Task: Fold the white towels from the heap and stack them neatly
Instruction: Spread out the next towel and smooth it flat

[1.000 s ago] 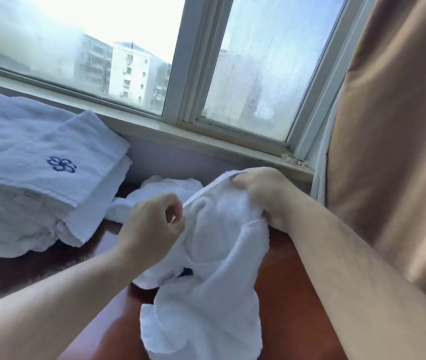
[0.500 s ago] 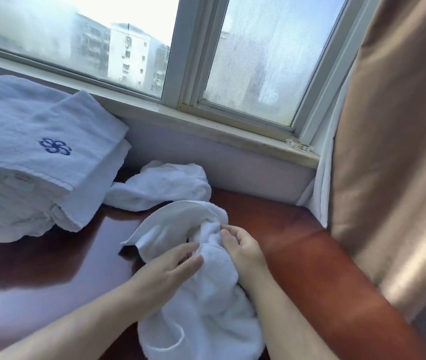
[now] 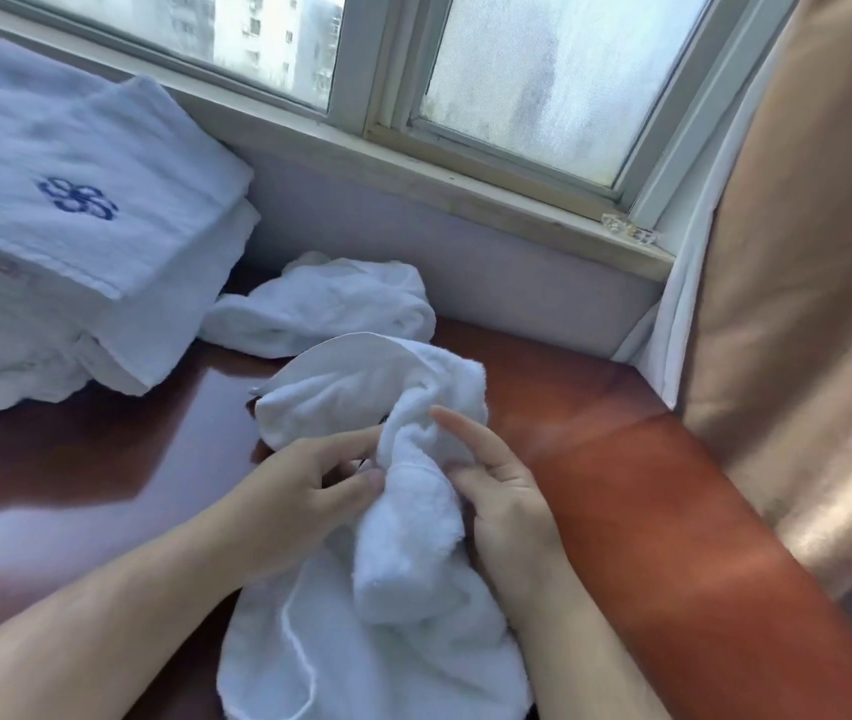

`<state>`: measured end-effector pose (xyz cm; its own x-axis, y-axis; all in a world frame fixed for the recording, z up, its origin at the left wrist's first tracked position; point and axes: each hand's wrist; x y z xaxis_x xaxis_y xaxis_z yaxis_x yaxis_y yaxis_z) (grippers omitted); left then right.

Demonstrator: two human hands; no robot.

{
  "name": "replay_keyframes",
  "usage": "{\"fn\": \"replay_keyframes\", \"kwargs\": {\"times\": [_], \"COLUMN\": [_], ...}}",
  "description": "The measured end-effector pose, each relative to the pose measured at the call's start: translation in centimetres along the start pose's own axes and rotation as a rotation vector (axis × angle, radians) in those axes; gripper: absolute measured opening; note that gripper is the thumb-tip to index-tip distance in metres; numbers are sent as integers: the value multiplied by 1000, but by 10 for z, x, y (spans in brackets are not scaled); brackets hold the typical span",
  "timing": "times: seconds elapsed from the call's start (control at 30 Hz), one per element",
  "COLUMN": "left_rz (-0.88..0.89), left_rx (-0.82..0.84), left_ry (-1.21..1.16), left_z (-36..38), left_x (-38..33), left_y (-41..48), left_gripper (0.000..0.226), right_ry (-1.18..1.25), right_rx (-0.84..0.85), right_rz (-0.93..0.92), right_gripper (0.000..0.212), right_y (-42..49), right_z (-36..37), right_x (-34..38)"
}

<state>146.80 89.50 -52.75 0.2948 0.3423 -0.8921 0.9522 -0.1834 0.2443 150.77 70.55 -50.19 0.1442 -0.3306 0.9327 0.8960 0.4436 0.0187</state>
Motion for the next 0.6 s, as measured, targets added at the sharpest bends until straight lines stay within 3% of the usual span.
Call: {"fn": "replay_keyframes", "kwargs": {"times": [0.17,0.27,0.33,0.4,0.47,0.53,0.6], "left_rz": [-42,-81,-52,-11,9,-15,-34], "left_rx": [-93,-293,-304,-133,-48,-152,-292], "left_ry": [35,-52,-121,-77,163,357,349], "left_z": [-4,-6,-13,-18,-19,-24,-39], "left_x": [2,-9,-20,-36,-49,-57,-66], "left_y": [-2,-4,-6,-8,-8,-1,8], "left_gripper": [38,36,43,41,27,10,7], "right_ry": [-128,162,246,131,43,-203,-691], "right_rx": [28,179,229,233,251,142,-109], "right_rz": [-19,-3,-3,-43,-92,-235,-498], "right_gripper": [39,54,72,88,91,74,43], "right_y": [6,9,12,16,23,29,37], "right_z": [0,3,4,9,17,26,29], "right_x": [7,21,31,44,61,82,107]}}
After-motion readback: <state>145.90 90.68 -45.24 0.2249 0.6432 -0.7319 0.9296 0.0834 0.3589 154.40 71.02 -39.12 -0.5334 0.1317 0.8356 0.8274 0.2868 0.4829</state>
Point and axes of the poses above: each hand's wrist, its own y-axis towards the middle knuckle, its own z-axis out of the palm, x = y × z, and after that the axes turned 9 degrees about y, right-handed
